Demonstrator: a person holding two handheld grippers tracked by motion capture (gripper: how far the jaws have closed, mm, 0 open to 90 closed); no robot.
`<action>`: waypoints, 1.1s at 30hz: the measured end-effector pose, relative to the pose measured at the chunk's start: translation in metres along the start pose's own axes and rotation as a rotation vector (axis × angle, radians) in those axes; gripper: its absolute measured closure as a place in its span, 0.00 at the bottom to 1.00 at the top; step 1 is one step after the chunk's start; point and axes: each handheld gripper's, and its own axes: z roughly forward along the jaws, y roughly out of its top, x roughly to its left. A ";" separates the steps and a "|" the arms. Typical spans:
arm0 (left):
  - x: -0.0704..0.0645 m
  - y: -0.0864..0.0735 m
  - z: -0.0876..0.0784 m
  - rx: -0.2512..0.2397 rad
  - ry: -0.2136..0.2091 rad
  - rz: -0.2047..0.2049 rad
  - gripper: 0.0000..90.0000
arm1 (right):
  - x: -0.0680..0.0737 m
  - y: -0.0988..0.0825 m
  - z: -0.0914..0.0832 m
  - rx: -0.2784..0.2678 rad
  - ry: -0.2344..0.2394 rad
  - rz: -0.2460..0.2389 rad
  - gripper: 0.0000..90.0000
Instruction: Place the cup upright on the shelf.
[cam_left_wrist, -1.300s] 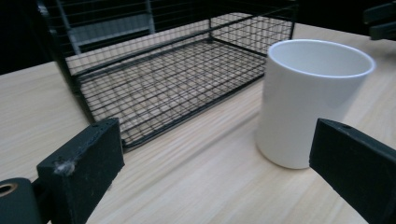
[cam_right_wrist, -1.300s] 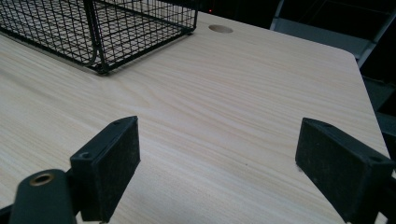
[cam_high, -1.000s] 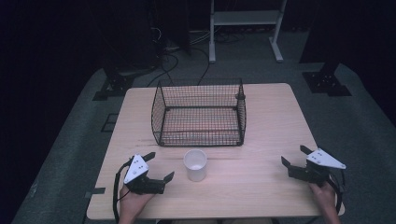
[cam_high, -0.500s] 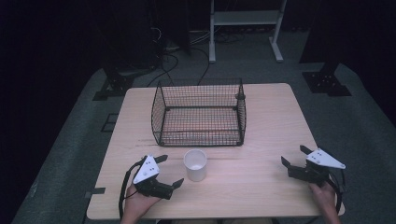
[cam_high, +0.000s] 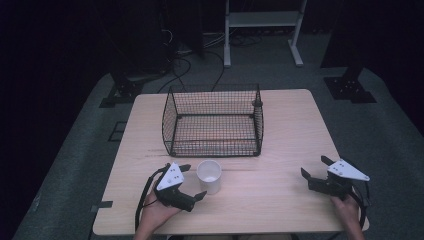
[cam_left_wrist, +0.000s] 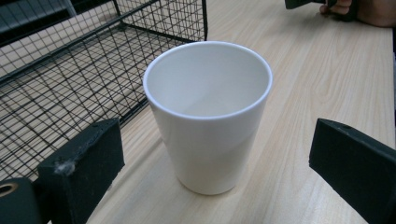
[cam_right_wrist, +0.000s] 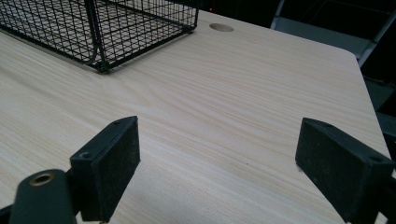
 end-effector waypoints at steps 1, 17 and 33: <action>0.000 0.000 0.000 0.000 0.000 0.000 0.03 | 0.000 0.000 0.000 0.000 0.000 0.000 0.15; 0.003 0.009 0.021 0.070 -0.031 -0.012 0.03 | 0.001 0.000 0.000 0.001 0.006 -0.007 0.15; 0.006 0.019 0.042 0.165 -0.053 0.004 0.03 | 0.001 0.000 0.001 0.006 0.005 -0.008 0.15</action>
